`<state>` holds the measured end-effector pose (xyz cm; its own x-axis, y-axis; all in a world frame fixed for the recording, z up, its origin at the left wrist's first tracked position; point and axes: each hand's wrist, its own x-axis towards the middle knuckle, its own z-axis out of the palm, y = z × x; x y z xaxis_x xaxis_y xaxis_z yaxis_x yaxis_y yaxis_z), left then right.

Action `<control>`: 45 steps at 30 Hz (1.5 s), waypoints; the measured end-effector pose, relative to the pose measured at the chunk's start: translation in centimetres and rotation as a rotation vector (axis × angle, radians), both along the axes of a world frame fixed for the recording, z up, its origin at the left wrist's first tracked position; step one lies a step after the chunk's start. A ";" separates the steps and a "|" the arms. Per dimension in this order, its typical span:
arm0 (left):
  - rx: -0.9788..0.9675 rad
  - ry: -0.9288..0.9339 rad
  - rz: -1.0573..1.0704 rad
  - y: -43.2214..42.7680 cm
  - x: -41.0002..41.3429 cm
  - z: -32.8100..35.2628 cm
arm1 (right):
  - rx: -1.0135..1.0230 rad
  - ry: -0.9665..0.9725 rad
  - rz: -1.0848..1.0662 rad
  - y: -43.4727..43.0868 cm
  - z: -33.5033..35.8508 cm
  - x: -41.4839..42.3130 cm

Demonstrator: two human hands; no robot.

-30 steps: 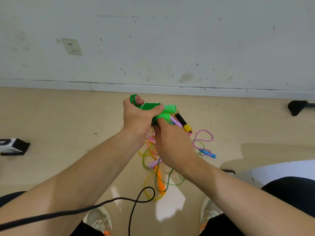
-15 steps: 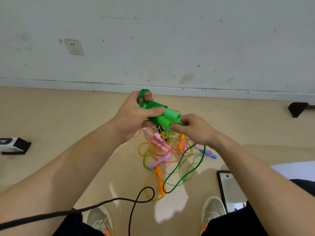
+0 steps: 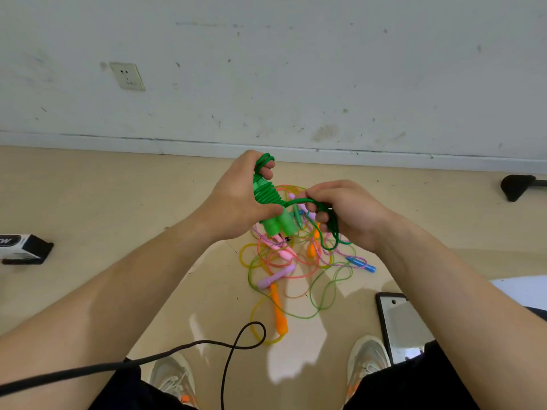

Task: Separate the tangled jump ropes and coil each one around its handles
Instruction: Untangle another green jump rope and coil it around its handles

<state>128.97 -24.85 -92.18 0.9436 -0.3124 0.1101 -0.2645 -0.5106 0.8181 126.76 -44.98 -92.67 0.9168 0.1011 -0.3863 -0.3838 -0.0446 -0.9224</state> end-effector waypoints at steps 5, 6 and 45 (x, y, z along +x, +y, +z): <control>0.078 -0.216 0.054 -0.4 0.1 -1.0 | 0.067 0.206 0.024 0.8 0.5 -0.9; 0.075 -0.235 0.072 -0.4 0.2 -1.1 | 0.046 0.187 0.040 1.1 0.6 -1.1; -0.948 0.506 0.526 -2.8 0.3 -1.6 | -0.416 -0.449 -0.048 6.3 -4.0 -4.0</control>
<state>129.23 -27.69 -93.82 0.9340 0.1305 -0.3327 0.2566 0.4030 0.8785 122.71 -38.70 -96.63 0.9990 -0.0210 0.0405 0.0276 -0.4274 -0.9036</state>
